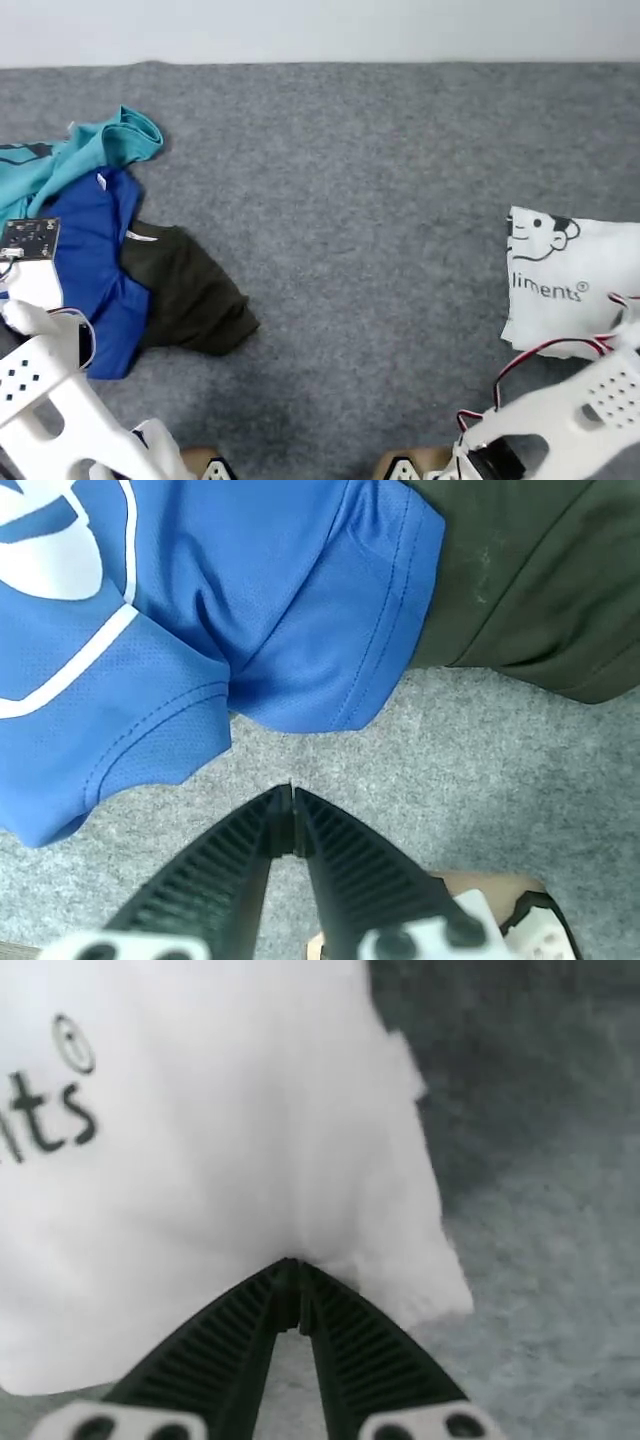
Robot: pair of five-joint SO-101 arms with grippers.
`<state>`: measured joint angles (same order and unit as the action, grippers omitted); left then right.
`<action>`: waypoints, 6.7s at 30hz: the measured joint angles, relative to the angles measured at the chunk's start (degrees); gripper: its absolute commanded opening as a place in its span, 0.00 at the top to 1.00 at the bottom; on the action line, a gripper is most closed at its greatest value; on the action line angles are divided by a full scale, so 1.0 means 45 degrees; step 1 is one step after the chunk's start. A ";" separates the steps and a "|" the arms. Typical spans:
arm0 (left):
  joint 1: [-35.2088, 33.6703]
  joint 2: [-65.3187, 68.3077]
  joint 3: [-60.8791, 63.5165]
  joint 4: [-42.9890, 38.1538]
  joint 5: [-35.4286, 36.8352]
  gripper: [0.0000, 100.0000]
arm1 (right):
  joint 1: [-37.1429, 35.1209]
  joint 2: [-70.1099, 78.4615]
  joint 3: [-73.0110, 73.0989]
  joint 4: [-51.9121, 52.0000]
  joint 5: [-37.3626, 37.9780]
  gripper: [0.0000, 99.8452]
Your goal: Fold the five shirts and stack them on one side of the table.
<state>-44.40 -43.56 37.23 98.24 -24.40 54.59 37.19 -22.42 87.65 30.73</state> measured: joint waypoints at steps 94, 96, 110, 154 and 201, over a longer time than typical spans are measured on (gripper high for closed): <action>-0.3223 0.7600 -0.4298 -0.2266 -1.2347 0.82 | -0.4317 -1.2874 1.0882 0.2852 -0.2911 0.99; -0.3438 0.7971 -0.4298 -0.2716 -1.2425 0.82 | -0.4317 -1.3109 1.1077 0.2852 -0.2911 0.99; -0.2794 0.9377 -0.4904 -0.4103 -1.0803 1.00 | -0.4317 -1.3324 1.1096 0.2852 -0.2911 0.99; 1.2112 0.0723 0.1993 -0.9221 0.1993 0.86 | -0.4317 -1.3324 1.1096 0.2852 -0.2911 0.99; 1.6293 0.2305 0.3868 -0.6701 0.0078 0.81 | -0.4317 -1.3324 1.1741 0.2852 -0.2911 0.99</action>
<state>28.92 -33.19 54.64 68.09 -24.04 35.16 -22.77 30.42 100.48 17.63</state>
